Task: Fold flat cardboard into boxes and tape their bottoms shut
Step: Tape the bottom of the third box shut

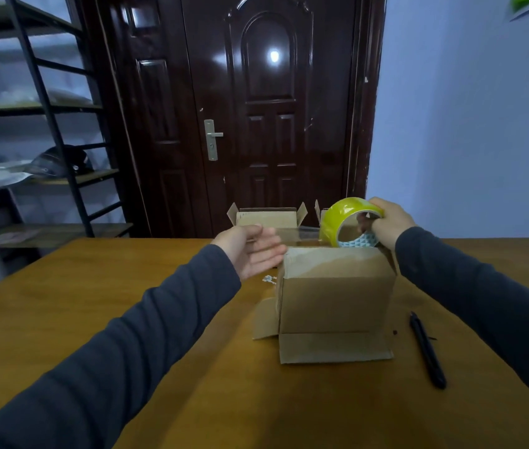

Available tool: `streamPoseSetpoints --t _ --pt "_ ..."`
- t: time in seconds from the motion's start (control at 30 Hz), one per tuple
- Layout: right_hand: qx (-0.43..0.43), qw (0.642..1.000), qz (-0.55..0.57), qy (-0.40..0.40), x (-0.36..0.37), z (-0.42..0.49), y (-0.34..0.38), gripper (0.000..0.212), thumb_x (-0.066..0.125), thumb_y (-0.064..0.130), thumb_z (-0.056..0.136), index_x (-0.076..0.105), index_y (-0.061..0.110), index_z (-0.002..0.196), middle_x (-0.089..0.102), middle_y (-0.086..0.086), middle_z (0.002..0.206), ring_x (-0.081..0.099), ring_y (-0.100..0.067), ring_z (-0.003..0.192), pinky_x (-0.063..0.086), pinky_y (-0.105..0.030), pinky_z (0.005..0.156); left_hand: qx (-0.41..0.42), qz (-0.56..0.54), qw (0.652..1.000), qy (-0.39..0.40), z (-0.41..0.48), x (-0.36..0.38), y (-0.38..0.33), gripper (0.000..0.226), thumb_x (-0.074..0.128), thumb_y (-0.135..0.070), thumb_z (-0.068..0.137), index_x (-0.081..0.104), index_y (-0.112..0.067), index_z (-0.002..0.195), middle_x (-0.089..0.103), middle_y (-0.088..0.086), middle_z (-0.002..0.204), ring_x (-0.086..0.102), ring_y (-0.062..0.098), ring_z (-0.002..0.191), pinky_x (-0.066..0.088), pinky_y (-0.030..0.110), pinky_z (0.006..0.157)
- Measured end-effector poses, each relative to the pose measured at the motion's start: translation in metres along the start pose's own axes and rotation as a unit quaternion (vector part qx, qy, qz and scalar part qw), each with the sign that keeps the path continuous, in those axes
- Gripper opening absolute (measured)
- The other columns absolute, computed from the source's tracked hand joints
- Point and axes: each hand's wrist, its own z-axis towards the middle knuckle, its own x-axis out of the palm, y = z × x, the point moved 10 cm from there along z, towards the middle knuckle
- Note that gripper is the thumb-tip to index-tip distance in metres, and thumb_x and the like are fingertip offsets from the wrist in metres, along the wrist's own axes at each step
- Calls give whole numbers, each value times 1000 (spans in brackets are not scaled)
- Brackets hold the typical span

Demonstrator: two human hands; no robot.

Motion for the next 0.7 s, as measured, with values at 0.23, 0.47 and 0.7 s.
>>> streamPoseSetpoints --t 0.23,0.47,0.7 --pt "57 996 -44 45 9 15 -5 21 49 0 86 57 16 73 67 -10 78 64 -34 91 53 -44 87 -62 -53 996 44 3 18 18 27 37 -14 101 55 -1 86 51 38 126 54 51 114 48 55 88" --pt "34 986 -136 92 21 20 20 14 57 -1 83 58 13 78 61 -11 88 55 -26 81 44 -31 71 -74 -52 996 20 0 13 22 28 40 -15 101 53 -3 79 49 33 127 52 51 116 47 57 92" --pt "-70 991 -110 37 4 -4 13 11 48 3 91 53 10 98 62 -14 88 56 -31 84 43 -37 71 -60 46 997 -23 1 -18 16 21 44 -16 100 59 -2 99 72 22 90 72 31 76 60 41 66"
